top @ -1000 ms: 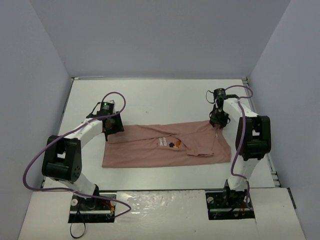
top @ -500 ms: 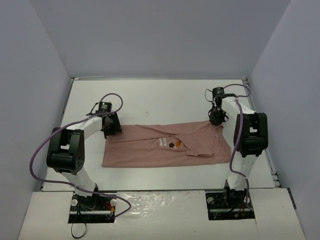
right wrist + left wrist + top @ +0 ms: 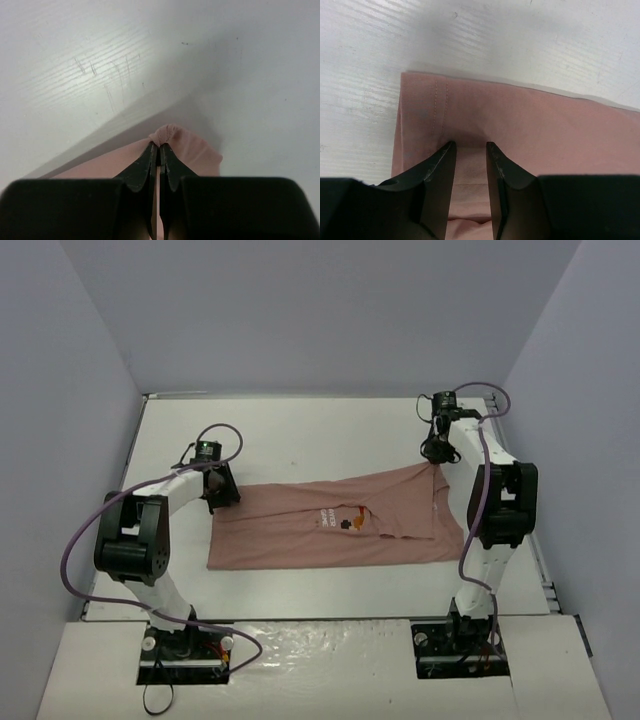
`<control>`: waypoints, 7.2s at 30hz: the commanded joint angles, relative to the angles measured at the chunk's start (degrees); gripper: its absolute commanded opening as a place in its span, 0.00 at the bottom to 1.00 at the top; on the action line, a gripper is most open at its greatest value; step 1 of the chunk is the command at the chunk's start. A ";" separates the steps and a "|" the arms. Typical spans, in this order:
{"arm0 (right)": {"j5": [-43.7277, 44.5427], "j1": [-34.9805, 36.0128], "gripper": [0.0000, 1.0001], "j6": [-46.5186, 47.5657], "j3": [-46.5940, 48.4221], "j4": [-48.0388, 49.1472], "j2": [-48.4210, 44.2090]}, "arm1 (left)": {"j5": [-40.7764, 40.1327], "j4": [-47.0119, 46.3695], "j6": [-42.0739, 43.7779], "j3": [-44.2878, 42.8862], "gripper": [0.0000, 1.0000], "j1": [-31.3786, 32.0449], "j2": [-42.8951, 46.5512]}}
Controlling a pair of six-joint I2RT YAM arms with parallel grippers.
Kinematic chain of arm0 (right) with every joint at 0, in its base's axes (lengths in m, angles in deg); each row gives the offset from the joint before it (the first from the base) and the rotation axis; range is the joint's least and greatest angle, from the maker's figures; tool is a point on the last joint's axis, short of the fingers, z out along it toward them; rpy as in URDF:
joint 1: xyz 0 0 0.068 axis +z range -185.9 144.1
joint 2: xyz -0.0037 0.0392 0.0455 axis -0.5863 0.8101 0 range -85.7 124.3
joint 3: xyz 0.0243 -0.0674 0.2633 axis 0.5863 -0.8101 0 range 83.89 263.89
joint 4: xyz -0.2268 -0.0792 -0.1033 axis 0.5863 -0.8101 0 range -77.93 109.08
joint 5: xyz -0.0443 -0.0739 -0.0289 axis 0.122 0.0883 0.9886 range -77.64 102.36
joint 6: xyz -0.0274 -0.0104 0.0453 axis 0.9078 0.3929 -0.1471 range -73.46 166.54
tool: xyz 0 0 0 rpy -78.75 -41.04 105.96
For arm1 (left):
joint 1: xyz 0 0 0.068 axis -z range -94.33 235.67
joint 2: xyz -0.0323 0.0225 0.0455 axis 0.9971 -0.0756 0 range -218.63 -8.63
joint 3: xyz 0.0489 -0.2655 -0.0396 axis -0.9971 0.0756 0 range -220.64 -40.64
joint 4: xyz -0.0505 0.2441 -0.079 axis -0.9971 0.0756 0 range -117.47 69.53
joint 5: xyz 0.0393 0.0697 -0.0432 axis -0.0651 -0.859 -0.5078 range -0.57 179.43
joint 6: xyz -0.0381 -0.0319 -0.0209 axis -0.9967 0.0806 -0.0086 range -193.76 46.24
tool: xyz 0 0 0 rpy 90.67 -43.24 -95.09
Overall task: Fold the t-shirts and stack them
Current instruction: Fold the other side of the tshirt into a rectangle, then rotate the tshirt 90 degrees
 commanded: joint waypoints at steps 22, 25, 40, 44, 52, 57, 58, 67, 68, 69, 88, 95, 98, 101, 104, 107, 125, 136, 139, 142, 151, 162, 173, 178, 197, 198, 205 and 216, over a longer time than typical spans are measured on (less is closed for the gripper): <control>-3.51 -0.54 0.35 5.44 8.42 0.28 -0.61 | -0.47 0.68 3.71 -5.54 0.29 -0.64 5.78; -6.04 -0.46 0.34 4.44 4.68 0.37 -3.18 | -0.60 1.80 4.87 -6.87 0.29 -0.61 7.23; -4.10 0.88 0.32 -2.61 -8.81 6.45 -3.37 | -3.65 0.68 3.17 -7.34 0.29 -1.19 -2.97; -1.10 -0.32 0.31 -2.12 -7.62 7.55 -0.52 | -3.27 0.41 3.34 -7.88 0.29 -2.25 -5.69; 4.54 -1.77 0.30 -0.06 -6.75 7.49 -0.07 | -3.51 0.00 3.63 -7.68 0.29 -4.83 -7.74; 6.98 -1.77 0.30 0.76 -5.85 7.35 0.94 | -4.81 1.04 5.05 -9.34 0.29 -4.98 -7.59; 7.35 -1.77 0.30 0.93 -5.59 7.33 0.89 | -5.01 1.27 5.39 -9.62 0.29 -5.13 -7.42; 6.05 0.32 0.31 -1.06 -6.78 6.94 -9.64 | 2.82 5.78 8.35 -14.88 0.38 -4.90 -0.15; 5.37 0.98 0.31 -2.06 -8.19 6.88 -11.11 | 2.86 6.82 9.02 -15.58 0.40 -4.55 0.84; 4.71 1.28 0.32 -3.25 -9.68 6.88 -12.66 | 2.57 8.01 9.79 -15.88 0.41 -4.07 1.86; 3.68 11.64 0.39 -20.26 -31.72 8.36 -20.60 | -6.03 15.98 13.17 -16.72 0.46 2.16 -7.89; 4.39 11.46 0.39 -17.27 -22.85 10.13 -7.36 | -3.95 18.19 5.27 -8.60 0.45 1.92 -9.13; 3.87 10.68 0.38 -13.90 -14.59 10.29 2.43 | -2.52 18.03 2.23 -3.12 0.46 1.75 -4.53; 3.51 10.66 0.38 -8.37 -2.19 10.11 10.53 | 0.62 18.04 0.33 2.62 0.45 2.25 1.05; 0.71 11.63 0.38 -2.20 14.92 9.83 18.91 | 3.56 18.05 -3.08 8.43 0.45 4.80 7.04; -2.44 13.12 0.39 1.54 30.47 9.30 25.58 | 5.37 18.07 -7.48 11.18 0.46 12.36 11.01; -1.18 19.77 0.49 -3.37 13.42 9.44 -6.01 | -2.72 26.18 4.78 -4.20 0.49 17.58 16.05; 2.99 22.25 0.47 -10.52 -14.23 14.16 -8.37 | -0.58 22.28 8.73 -11.16 0.49 16.71 -0.46; 3.27 21.83 0.47 -10.88 -12.13 14.32 -3.58 | -1.20 21.58 7.95 -9.14 0.49 16.62 -1.80; 3.54 21.61 0.46 -10.88 -9.57 14.65 -0.10 | -1.36 20.22 6.94 -6.73 0.49 16.53 -1.39; 3.01 19.64 0.46 -8.47 -1.27 14.95 11.82 | 2.03 15.71 1.73 0.94 0.49 16.80 -0.53; -1.01 18.18 0.47 4.17 19.59 14.70 23.94 | 5.97 3.23 -14.12 5.91 0.49 28.01 -2.27; -1.76 18.34 0.50 9.92 20.97 14.14 9.58 | 0.35 12.02 -15.48 -3.88 0.49 33.07 7.95; -2.31 19.50 0.52 6.71 6.69 13.55 -5.71 | -5.43 19.21 -10.14 -6.29 0.49 31.78 16.13; 3.40 39.59 0.51 -13.82 -34.73 14.38 -23.72 | -10.78 16.97 -1.99 -2.80 0.50 29.90 8.97; 3.85 40.02 0.50 -14.54 -35.24 14.62 -23.45 | -10.61 16.41 -2.47 -2.72 0.50 29.97 8.35; 8.32 39.69 0.49 -15.00 -41.03 15.54 -21.47 | -9.68 13.82 -6.41 -1.41 0.50 30.19 1.27; 7.69 29.71 0.48 -14.29 -47.11 13.96 -25.91 | -7.65 12.39 -11.77 3.96 0.50 32.58 1.62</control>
